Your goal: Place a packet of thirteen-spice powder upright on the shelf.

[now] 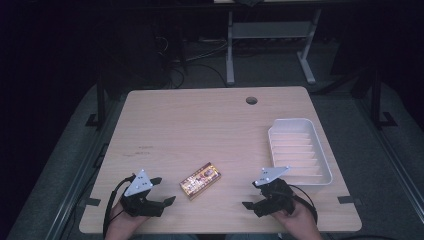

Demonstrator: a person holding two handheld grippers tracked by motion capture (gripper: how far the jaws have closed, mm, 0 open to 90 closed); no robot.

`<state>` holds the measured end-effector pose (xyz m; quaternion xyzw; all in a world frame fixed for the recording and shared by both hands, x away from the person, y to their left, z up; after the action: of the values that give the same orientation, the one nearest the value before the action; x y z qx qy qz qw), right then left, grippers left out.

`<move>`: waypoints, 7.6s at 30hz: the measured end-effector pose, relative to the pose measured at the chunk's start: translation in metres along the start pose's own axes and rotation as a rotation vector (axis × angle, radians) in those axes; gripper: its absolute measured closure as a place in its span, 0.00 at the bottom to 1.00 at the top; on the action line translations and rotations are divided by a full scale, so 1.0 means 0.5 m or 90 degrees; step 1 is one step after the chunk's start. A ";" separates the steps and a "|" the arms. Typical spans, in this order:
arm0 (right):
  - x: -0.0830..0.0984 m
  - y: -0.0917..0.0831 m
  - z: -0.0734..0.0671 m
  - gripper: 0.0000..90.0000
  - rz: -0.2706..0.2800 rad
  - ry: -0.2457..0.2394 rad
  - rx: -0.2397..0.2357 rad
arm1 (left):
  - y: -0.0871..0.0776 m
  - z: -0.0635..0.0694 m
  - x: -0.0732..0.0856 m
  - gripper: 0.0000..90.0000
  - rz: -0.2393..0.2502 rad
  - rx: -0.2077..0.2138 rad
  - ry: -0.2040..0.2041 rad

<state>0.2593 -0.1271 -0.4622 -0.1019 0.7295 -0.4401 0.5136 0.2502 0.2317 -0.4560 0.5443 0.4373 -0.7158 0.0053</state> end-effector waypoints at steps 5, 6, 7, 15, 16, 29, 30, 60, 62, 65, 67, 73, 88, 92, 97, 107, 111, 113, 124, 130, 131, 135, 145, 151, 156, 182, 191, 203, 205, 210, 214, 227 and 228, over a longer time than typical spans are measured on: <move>-0.001 0.003 -0.002 0.27 -0.003 -0.003 -0.001 | 0.006 0.002 -0.001 0.23 -0.003 0.004 0.003; -0.001 0.003 -0.002 0.27 -0.003 -0.003 -0.001 | 0.007 0.003 -0.002 0.23 -0.003 0.006 0.004; -0.001 0.003 -0.002 0.27 -0.003 -0.003 -0.001 | 0.009 0.005 -0.004 0.23 -0.004 0.007 0.006; -0.002 0.005 -0.002 0.27 -0.004 -0.007 -0.002 | 0.020 0.011 -0.011 0.21 0.000 0.011 0.004; -0.002 0.005 -0.002 0.27 -0.004 -0.007 -0.002 | 0.020 0.011 -0.011 0.21 0.000 0.011 0.004; -0.006 0.007 -0.005 0.27 -0.004 -0.012 -0.005 | 0.034 0.034 -0.029 0.19 -0.010 0.020 0.019; -0.006 0.006 -0.005 0.27 -0.004 -0.012 -0.004 | 0.036 0.035 -0.031 0.18 -0.013 0.021 0.018; -0.005 -0.001 -0.009 0.26 0.006 -0.009 -0.006 | 0.130 0.032 -0.078 0.18 -0.121 0.021 0.046; -0.006 -0.001 -0.009 0.26 0.007 -0.011 -0.004 | 0.136 0.033 -0.075 0.18 -0.125 0.021 0.049; -0.005 -0.001 -0.008 0.26 0.007 -0.009 -0.005 | 0.142 0.037 -0.070 0.18 -0.129 0.024 0.050; -0.005 -0.001 -0.008 0.26 0.006 -0.010 -0.005 | 0.145 0.040 -0.069 0.19 -0.133 0.022 0.056; -0.006 0.000 -0.011 0.26 0.005 -0.014 -0.006 | 0.148 0.044 -0.068 0.24 -0.136 0.018 0.063; -0.008 0.005 -0.015 0.26 0.002 -0.016 -0.012 | 0.158 0.035 -0.063 0.33 -0.152 0.018 0.067; -0.009 0.007 -0.015 0.26 -0.001 -0.017 -0.014 | 0.159 0.032 -0.063 0.34 -0.154 0.026 0.060; -0.013 0.007 -0.018 0.27 -0.004 -0.021 -0.010 | 0.159 0.032 -0.065 0.35 -0.164 0.027 0.061; -0.039 0.002 -0.022 0.26 0.017 -0.018 -0.009 | 0.146 0.042 -0.074 0.36 -0.149 0.019 0.069; -0.050 0.003 -0.025 0.26 0.015 -0.022 -0.015 | 0.134 0.048 -0.081 0.36 -0.128 0.017 0.077; -0.057 0.004 -0.028 0.24 0.009 -0.023 -0.021 | 0.127 0.052 -0.084 0.36 -0.116 0.020 0.076; -0.101 -0.011 -0.014 0.18 0.043 0.005 -0.029 | 0.082 0.069 -0.091 0.36 -0.062 0.022 0.093; -0.126 -0.006 -0.006 0.16 0.060 0.032 -0.061 | 0.075 0.082 -0.095 0.36 -0.052 0.028 0.107; -0.129 -0.002 -0.007 0.16 0.059 0.035 -0.065 | 0.074 0.083 -0.095 0.36 -0.052 0.031 0.110; -0.137 0.013 -0.012 0.17 0.050 0.037 -0.074 | 0.074 0.092 -0.097 0.36 -0.048 0.036 0.115; -0.137 0.032 -0.004 0.19 0.037 0.058 -0.080 | 0.082 0.107 -0.101 0.36 -0.047 0.048 0.129; -0.135 0.034 -0.003 0.20 0.037 0.066 -0.083 | 0.082 0.110 -0.101 0.36 -0.044 0.049 0.131; -0.133 0.039 -0.003 0.20 0.036 0.075 -0.095 | 0.081 0.113 -0.104 0.37 -0.038 0.046 0.133; -0.136 0.036 0.002 0.27 0.050 0.132 -0.172 | 0.077 0.141 -0.116 0.37 0.002 0.061 0.167; -0.136 0.041 -0.002 0.27 0.039 0.134 -0.172 | 0.082 0.137 -0.114 0.37 -0.002 0.069 0.162; -0.138 0.030 -0.002 0.36 0.057 0.151 -0.162 | 0.092 0.140 -0.111 0.36 -0.018 0.064 0.157; -0.138 0.025 0.001 0.40 0.067 0.162 -0.164 | 0.092 0.140 -0.111 0.36 -0.019 0.064 0.158; -0.139 0.021 0.001 0.45 0.071 0.176 -0.160 | 0.096 0.142 -0.110 0.36 -0.028 0.058 0.165; -0.141 0.017 0.002 0.50 0.078 0.189 -0.168 | 0.095 0.142 -0.110 0.36 -0.029 0.055 0.166; -0.176 0.006 0.001 0.66 0.075 0.218 -0.208 | 0.095 0.137 -0.108 0.36 -0.034 0.029 0.169; -0.181 0.005 -0.001 0.67 0.071 0.215 -0.206 | 0.094 0.136 -0.108 0.36 -0.031 0.028 0.168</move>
<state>0.3004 -0.0712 -0.4043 -0.0672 0.8706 -0.2989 0.3849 0.2424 0.1343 -0.4412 0.6228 0.4313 -0.6476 -0.0818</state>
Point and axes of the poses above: each handheld gripper's, and its own axes: y roughly forward along the jaws, x roughly out of its underside, z roughly to its right, the point moved 3 cm from there along y, roughly forward along the jaws, and after that the axes turned 1 degree about x, right-handed, at the moved point
